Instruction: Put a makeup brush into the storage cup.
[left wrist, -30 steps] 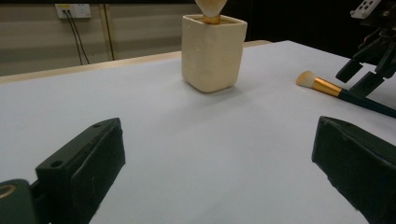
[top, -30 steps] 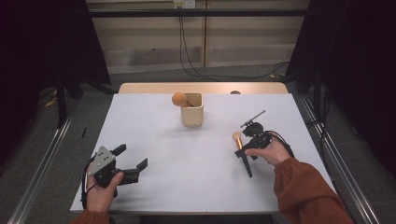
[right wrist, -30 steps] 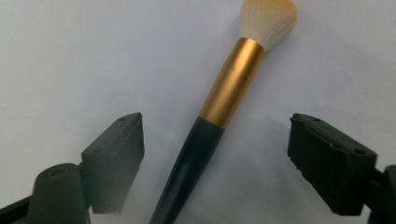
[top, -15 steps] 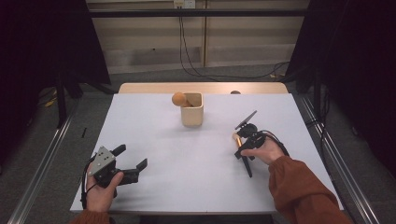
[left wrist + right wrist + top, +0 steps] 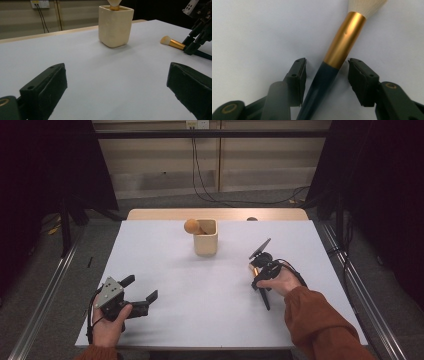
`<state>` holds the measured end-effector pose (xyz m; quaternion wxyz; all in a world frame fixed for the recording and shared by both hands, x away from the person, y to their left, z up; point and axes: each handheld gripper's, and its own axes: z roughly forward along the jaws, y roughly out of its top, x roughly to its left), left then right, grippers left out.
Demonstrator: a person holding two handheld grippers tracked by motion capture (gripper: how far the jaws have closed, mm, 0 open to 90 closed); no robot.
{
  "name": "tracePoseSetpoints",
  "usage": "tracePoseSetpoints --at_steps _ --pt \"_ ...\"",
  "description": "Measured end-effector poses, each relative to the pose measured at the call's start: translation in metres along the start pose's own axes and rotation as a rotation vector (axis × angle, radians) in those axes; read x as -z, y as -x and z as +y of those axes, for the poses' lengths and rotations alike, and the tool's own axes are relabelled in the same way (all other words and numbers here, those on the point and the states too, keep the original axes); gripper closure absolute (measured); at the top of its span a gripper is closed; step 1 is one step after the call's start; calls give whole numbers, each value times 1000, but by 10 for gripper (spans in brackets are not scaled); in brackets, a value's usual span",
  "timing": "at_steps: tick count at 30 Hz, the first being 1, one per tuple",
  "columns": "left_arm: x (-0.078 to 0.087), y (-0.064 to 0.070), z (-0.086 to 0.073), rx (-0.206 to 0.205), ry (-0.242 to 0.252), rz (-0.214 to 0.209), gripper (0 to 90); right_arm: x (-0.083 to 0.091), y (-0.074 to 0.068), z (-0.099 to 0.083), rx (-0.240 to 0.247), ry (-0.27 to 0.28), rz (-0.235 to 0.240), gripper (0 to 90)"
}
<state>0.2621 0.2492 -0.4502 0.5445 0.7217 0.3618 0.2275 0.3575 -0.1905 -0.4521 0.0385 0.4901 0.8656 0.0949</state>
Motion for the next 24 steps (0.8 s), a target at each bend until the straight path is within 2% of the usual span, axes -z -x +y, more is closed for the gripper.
tracePoseSetpoints --at_steps 4,12,15,24 --pt "0 0 0 -7 -6 0 30 0 1 2 -22 -11 -3 576" --pt "-1 1 0 -11 -7 -5 30 0 1 6 -19 -30 -21 674" --pt "-2 1 0 -8 -7 -6 30 1 0 6 -23 -29 -12 744" --pt "-2 2 0 -15 -10 -13 30 1 3 4 -18 -14 11 754"
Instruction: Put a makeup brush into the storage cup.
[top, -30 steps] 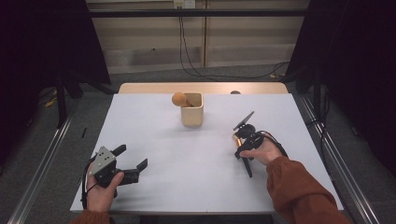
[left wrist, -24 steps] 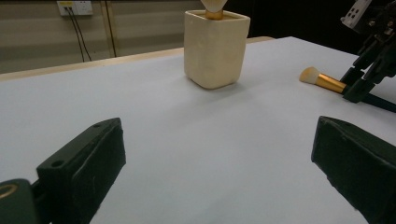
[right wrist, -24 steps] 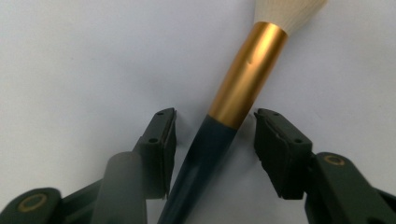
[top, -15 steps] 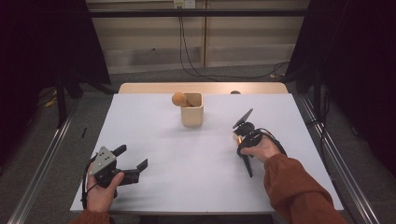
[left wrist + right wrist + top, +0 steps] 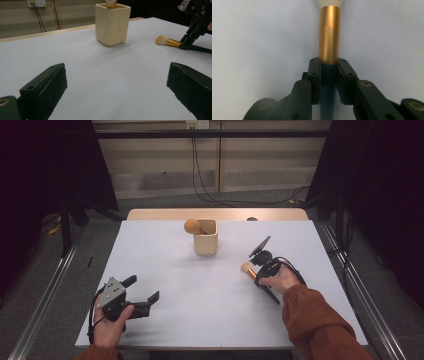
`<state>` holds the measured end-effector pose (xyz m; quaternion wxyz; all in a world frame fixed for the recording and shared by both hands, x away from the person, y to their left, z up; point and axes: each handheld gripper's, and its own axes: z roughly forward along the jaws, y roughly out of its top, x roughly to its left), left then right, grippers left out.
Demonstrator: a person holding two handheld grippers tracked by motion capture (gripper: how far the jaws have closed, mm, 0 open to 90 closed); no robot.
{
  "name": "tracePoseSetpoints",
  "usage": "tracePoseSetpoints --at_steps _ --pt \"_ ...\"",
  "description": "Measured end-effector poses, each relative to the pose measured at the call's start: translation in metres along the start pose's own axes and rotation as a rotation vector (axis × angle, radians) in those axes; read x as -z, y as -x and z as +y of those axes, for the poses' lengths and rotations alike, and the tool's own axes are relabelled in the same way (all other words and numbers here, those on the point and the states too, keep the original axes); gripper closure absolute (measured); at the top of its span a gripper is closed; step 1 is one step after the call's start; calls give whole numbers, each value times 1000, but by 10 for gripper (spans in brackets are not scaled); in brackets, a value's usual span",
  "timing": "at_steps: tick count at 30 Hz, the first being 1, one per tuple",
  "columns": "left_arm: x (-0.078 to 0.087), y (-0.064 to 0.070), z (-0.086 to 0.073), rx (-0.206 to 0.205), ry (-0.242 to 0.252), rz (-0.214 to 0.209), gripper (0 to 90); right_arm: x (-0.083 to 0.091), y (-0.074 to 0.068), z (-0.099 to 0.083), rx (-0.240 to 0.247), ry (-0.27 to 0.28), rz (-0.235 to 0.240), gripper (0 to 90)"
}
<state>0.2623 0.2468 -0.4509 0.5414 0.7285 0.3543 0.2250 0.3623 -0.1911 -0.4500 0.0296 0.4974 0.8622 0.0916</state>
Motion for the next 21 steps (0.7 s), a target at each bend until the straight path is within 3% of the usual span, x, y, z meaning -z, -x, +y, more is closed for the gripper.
tracePoseSetpoints --at_steps 11,21 --pt "0 0 0 10 1 1 30 3 7 -9 -42 75 16 754" --pt "0 0 0 9 1 4 30 22 15 -18 -64 196 29 754"
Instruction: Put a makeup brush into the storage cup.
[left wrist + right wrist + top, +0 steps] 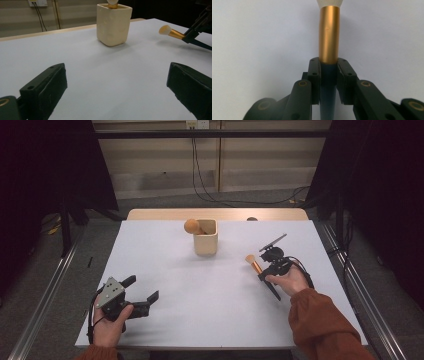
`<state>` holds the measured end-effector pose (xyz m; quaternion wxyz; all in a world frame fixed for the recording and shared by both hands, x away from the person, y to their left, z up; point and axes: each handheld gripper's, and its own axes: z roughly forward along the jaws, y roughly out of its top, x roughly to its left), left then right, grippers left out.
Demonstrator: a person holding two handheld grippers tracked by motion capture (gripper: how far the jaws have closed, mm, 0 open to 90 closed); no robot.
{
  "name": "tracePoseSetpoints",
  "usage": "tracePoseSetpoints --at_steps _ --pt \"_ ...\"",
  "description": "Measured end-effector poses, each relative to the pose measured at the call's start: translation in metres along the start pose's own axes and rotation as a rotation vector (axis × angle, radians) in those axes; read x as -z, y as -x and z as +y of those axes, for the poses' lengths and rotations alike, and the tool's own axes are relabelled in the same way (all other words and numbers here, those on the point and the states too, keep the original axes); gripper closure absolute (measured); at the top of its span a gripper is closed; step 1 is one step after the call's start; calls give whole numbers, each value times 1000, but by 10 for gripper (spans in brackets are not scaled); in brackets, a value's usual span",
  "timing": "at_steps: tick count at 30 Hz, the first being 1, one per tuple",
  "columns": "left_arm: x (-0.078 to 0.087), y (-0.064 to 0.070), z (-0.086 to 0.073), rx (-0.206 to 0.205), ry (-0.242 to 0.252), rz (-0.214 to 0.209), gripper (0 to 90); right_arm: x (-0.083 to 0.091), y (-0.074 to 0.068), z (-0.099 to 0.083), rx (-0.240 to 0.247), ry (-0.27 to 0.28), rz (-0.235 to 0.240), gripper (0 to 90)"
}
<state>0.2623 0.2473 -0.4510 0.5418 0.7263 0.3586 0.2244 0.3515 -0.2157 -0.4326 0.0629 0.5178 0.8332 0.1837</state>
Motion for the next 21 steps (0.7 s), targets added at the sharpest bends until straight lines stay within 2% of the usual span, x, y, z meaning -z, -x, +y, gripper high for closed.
tracePoseSetpoints --at_steps 5,10,11,21 --pt "0 0 0 4 -1 -3 31 7 6 -4 -38 80 21 754" --pt "0 -1 0 2 -5 2 31 9 7 -10 -35 136 46 753" --pt "0 0 0 1 -5 0 33 9 6 -11 -48 151 51 754" --pt "0 -1 0 4 -8 -6 36 14 10 -24 -33 330 111 754"
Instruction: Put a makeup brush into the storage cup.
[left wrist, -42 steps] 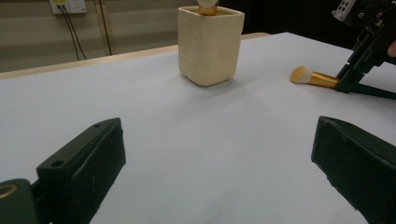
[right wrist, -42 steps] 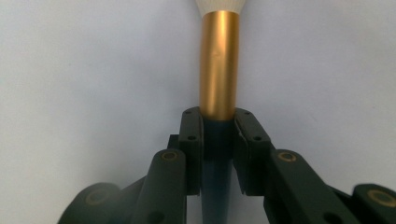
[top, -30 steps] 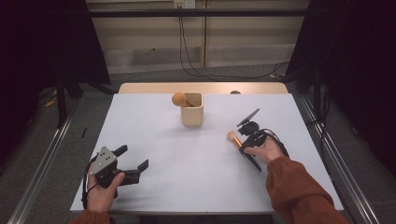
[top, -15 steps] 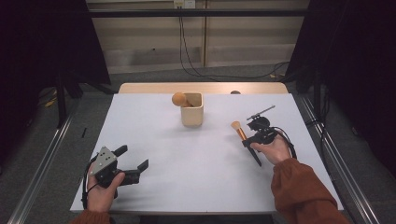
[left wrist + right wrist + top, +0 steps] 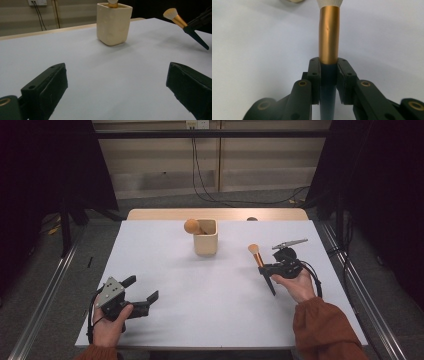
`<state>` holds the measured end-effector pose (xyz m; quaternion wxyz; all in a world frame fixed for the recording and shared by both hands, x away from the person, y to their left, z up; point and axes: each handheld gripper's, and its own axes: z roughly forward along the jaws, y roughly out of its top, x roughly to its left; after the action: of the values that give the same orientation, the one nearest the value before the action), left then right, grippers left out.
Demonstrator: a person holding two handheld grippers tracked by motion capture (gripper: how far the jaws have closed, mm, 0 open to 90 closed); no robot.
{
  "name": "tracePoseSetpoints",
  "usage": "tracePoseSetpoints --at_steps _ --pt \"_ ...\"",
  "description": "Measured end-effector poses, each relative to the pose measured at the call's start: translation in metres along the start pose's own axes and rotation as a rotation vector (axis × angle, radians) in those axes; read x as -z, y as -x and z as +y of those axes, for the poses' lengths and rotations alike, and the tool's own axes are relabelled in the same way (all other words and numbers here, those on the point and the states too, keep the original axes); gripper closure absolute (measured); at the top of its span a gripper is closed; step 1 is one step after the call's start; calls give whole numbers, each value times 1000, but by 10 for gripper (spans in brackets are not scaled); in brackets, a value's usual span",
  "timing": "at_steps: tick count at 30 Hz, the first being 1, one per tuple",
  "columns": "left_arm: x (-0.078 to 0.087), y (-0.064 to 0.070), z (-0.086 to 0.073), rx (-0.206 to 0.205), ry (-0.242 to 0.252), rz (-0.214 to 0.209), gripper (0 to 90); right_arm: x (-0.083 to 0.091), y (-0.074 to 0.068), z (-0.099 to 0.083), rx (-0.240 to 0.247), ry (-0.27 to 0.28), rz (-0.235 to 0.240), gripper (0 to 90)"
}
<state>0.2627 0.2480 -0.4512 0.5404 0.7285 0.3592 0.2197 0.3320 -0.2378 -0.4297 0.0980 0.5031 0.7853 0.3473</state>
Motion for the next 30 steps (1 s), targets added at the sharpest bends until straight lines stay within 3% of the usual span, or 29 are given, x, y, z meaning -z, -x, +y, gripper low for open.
tracePoseSetpoints --at_steps 10,20,30 --pt "-1 -1 0 -9 -2 5 36 7 0 -7 35 202 49 753" --pt "0 -1 0 -7 -1 7 36 12 1 -12 56 323 115 753" --pt "0 -1 0 10 7 5 36 16 7 -20 11 452 145 752"
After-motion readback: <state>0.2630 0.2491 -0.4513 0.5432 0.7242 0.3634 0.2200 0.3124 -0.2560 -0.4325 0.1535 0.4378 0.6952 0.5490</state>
